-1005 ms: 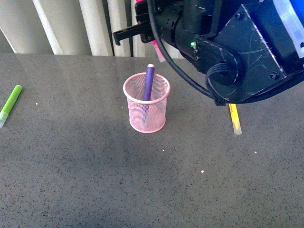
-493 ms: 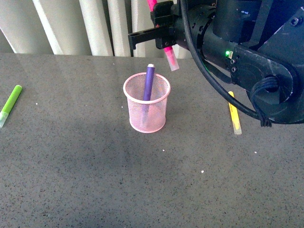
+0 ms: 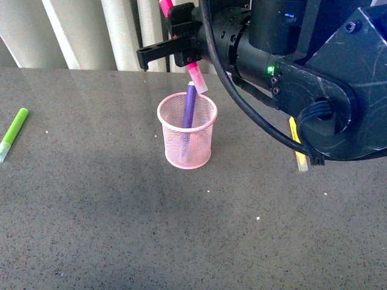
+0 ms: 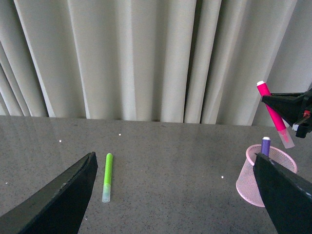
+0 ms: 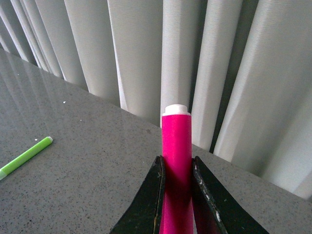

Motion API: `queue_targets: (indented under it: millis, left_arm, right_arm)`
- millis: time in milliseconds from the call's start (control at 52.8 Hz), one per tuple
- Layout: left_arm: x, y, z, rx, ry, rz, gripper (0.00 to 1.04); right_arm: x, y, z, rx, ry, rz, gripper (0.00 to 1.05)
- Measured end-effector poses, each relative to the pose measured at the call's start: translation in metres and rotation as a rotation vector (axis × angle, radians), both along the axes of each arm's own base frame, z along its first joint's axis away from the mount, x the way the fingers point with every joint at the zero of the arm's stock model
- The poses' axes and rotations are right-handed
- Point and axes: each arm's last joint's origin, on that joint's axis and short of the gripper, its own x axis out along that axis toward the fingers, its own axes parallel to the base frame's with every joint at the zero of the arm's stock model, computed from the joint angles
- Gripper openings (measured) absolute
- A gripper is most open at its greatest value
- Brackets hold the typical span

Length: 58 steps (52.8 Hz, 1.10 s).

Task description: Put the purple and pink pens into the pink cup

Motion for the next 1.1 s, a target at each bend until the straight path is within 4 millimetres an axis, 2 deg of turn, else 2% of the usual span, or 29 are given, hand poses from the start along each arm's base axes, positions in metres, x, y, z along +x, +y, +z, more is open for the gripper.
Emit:
queue_targets:
  millis: [398,948,986,1100]
  left_arm:
    - [0.0,0.0,0.0,0.0,0.0,0.0,0.98]
    - [0.0,0.0,0.0,0.0,0.0,0.0,0.98]
    - [0.0,0.0,0.0,0.0,0.0,0.0,0.98]
    - [0.0,0.0,0.0,0.0,0.0,0.0,0.98]
  right_arm:
    - [0.014,0.02,-0.015,-0.015,0.028,0.024,0.11]
    - [0.01,0.019,-0.028,-0.018,0.056,0.028,0.11]
    - [0.01,0.019,-0.028,-0.018,0.056,0.031,0.13]
    - [0.01,0.019,-0.028,-0.015,0.062,0.033,0.31]
